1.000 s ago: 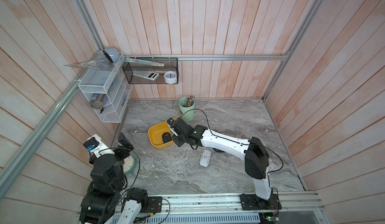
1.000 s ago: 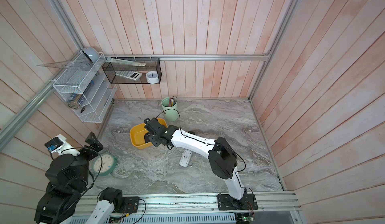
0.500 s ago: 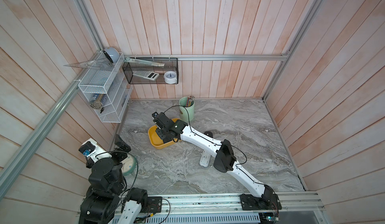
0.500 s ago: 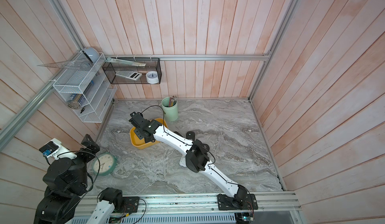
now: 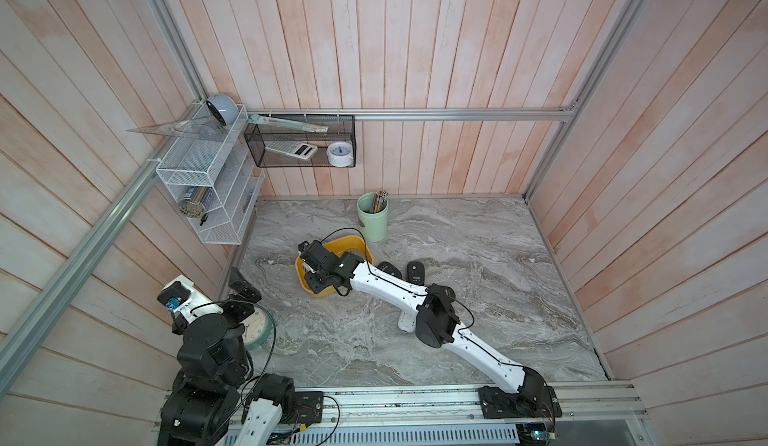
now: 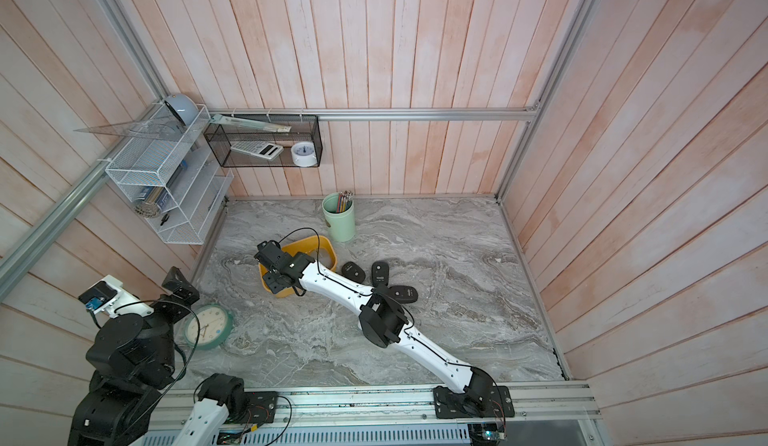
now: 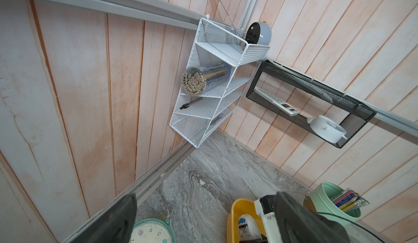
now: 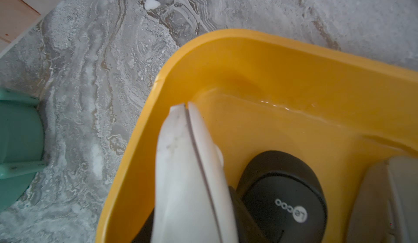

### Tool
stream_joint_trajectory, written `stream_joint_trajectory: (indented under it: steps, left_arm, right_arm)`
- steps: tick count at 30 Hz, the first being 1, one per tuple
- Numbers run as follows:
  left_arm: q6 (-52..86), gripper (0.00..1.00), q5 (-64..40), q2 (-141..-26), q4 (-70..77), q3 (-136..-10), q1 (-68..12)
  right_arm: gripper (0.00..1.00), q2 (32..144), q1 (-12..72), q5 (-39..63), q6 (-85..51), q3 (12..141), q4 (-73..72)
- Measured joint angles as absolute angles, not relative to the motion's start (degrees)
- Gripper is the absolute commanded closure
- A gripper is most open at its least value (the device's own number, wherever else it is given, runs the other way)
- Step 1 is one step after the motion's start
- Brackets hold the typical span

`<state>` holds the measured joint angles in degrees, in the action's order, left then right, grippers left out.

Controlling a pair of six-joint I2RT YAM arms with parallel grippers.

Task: Put the mouse in the storage box
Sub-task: Place the mouse in the storage box.

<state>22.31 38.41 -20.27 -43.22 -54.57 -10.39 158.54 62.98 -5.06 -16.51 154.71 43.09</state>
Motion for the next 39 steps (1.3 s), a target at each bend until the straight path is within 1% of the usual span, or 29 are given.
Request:
stream_joint_trajectory:
  steps: [4, 8, 15, 18, 20, 25, 30, 34, 37, 39]
  left_arm:
    - [22.31, 0.00, 38.41, -20.27, -43.22, -54.57, -10.39]
    - [22.31, 0.00, 38.44, -20.27, -43.20, -54.57, -10.39]
    - [22.28, 0.00, 38.44, -20.27, -42.83, -54.57, -10.15]
    - [22.28, 0.00, 38.44, -20.27, -42.81, -54.57, -10.13]
    - [22.28, 0.00, 38.44, -20.27, -42.78, -54.57, -10.13]
    - [22.28, 0.00, 38.41, -20.29, -42.78, -54.57, -10.13]
    - [22.28, 0.00, 38.41, -20.60, -42.70, -54.54, -10.13]
    - [22.28, 0.00, 38.39, -20.86, -42.63, -54.52, -10.13]
    - [22.28, 0.00, 38.41, -20.97, -42.63, -54.52, -10.13]
    - [22.28, 0.00, 38.39, -21.08, -42.61, -54.52, -10.13]
  right_arm:
    - [0.84, 160.13, 62.39, -5.32, -17.65, 155.54, 43.24]
    - [0.84, 160.42, 61.63, -7.90, -17.54, 155.54, 45.28]
    - [0.78, 160.42, 61.41, -12.80, -14.26, 155.52, 46.28]
    - [0.73, 160.42, 62.04, -15.11, -11.75, 155.52, 46.37]
    - [0.65, 160.42, 62.46, -16.23, -10.41, 155.52, 46.33]
    - [0.51, 160.38, 63.22, -18.33, -7.99, 155.52, 46.17]
    - [0.50, 160.29, 63.68, -19.09, -5.87, 155.52, 46.30]
    - [0.54, 160.09, 63.92, -18.83, -5.63, 155.52, 46.33]
    - [0.54, 159.92, 64.23, -18.41, -5.65, 155.52, 46.35]
    - [0.52, 159.74, 64.53, -18.15, -5.69, 155.50, 46.39]
